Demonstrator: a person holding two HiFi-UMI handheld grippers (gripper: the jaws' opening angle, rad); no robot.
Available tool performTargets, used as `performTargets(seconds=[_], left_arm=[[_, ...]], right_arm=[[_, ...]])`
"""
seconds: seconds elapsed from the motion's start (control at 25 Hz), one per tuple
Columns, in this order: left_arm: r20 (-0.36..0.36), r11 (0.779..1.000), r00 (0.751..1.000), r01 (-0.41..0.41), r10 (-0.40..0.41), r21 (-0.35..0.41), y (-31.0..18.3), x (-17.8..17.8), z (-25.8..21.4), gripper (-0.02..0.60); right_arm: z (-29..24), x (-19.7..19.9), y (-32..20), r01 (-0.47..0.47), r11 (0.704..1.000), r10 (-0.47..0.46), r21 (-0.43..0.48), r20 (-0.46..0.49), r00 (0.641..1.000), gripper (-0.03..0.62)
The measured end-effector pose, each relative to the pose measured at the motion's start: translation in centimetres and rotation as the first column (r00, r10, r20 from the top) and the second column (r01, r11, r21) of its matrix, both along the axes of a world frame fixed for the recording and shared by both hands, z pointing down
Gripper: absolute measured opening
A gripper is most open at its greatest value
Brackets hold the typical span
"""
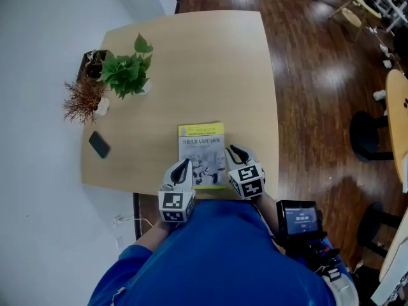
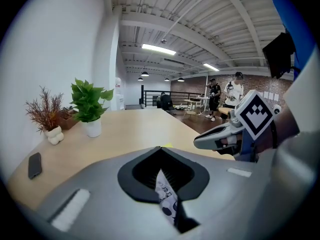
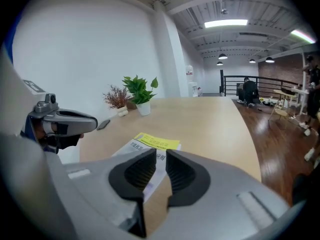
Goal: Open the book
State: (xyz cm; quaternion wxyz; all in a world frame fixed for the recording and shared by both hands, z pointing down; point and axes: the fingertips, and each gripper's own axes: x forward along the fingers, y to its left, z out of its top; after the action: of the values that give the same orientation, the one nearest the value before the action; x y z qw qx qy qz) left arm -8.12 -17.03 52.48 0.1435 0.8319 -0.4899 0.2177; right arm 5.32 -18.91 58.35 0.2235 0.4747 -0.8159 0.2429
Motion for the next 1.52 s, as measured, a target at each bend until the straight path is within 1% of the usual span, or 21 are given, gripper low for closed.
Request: performTargets(seconds=[0.08,0.2,0.4,0.64,0.92,1.16,1.24,1.4,1.52], left_arm=[[0.005,1.000,1.000,0.012,-0.011,-0.015,-0.2,-0.2,0.4,0.006],[0.015,0.999,1.000,0.026,-0.026,-0.036,-0.6,-0.5,1.2,0.006],[0.025,0.997,0.999,0.042,-0.040,-0.064,-1.6,-0.6,2.0,0.006],[0.046,0.995,0.998,0.041,-0.037,-0.092,-2.4,-0.6,3.1,0.006],[0.059,0.993,0.997,0.047,-0.041,-0.109,-3.5,-0.4,3.6,0.006],[0.065,0.992,0.997,0.055,-0.048,-0.115,-3.8,-0.6,3.6,0.006],[0.068,0.992,0.996,0.056,-0.049,-0.114,-3.9,-0.6,3.6,0.006],[0.067,0.991,0.997,0.049,-0.041,-0.122,-3.7,-0.7,3.8,0.006],[0.070,0.992,0.997,0.049,-0.041,-0.119,-3.8,-0.7,3.7,0.006]], right_arm=[[0.9,-0.1,-0.8,0.013,1.000,-0.013,-0.028,0.003,1.000,0.072],[2.1,-0.2,-1.9,0.028,0.998,-0.028,-0.061,0.005,1.000,0.081],[4.0,-0.6,-3.8,0.050,0.992,-0.049,-0.116,0.012,0.999,0.084],[6.2,-0.6,-5.9,0.046,0.983,-0.043,-0.180,0.023,0.999,0.083],[8.4,-1.6,-6.6,0.077,0.957,-0.064,-0.280,0.055,0.996,0.084],[9.4,-1.6,-6.4,0.066,0.944,-0.044,-0.323,0.073,0.996,0.084],[9.5,-1.6,-6.4,0.064,0.939,-0.035,-0.338,0.094,0.995,0.084],[9.6,-1.8,-6.3,0.058,0.922,0.007,-0.383,0.166,0.986,0.084],[9.3,-1.8,-6.3,0.061,0.921,0.007,-0.385,0.173,0.985,0.083]])
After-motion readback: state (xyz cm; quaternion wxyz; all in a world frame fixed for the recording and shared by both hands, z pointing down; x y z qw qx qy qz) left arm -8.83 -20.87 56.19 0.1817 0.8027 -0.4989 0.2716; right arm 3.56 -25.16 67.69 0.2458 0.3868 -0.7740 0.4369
